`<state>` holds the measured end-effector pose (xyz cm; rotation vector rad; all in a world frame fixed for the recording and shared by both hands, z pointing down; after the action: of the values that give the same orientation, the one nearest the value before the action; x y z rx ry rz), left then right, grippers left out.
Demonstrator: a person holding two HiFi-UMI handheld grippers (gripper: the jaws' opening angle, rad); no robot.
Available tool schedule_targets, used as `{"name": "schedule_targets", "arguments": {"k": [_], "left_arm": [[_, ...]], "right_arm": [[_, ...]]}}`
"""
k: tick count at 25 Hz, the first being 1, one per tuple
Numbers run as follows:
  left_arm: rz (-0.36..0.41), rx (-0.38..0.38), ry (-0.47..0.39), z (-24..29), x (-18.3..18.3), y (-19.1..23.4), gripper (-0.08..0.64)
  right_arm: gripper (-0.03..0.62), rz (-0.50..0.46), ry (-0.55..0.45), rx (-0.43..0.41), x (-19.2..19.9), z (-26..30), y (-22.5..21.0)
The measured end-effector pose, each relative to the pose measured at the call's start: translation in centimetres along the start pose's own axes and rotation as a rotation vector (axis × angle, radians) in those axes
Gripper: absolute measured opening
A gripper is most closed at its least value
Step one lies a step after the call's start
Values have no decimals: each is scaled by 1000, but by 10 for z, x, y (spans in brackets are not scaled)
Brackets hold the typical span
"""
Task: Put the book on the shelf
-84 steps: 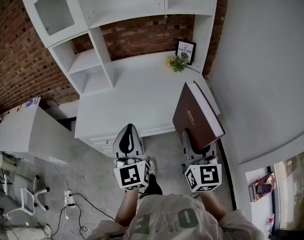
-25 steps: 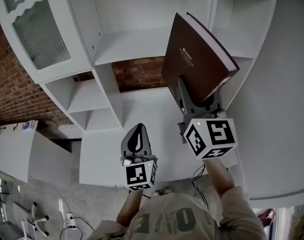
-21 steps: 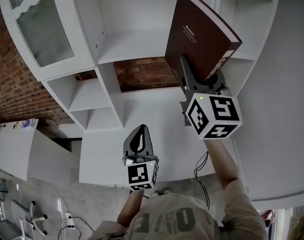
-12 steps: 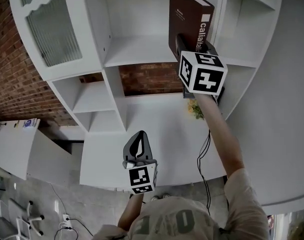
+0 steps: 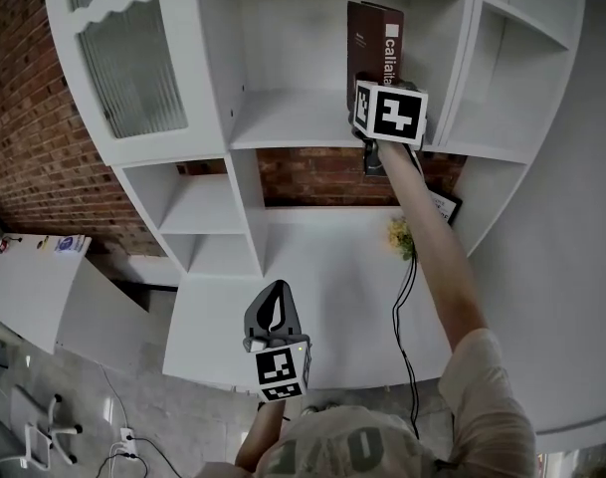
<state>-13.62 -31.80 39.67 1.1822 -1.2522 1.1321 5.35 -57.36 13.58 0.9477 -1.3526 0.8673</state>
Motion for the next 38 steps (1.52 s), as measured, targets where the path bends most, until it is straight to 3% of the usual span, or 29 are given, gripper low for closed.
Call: {"name": "schedule_targets", "arguments": {"k": [4, 23, 35, 38], "left_arm": [[-2, -27, 18, 5, 5, 8, 12], [27, -39, 40, 41, 12, 3, 12], [28, -34, 25, 43, 6, 1, 12], [25, -47, 34, 39, 8, 7, 12]], "right_arm": [[152, 54, 4, 21, 2, 19, -16], [152, 53, 10, 87, 3, 86, -45], [152, 105, 37, 50, 9, 90, -42], [182, 106, 35, 26, 10, 88, -36]]}}
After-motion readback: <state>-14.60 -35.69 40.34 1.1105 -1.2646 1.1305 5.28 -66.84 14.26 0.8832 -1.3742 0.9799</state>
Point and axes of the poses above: the fingertips, and each gripper's own axes: z forward along the fingers, y to its left, x out of its underside, the point moved 4 cm from there along -z, backward along the fingers, and after that the axes turned 14 degrees about -x, right-handed, at the moved point
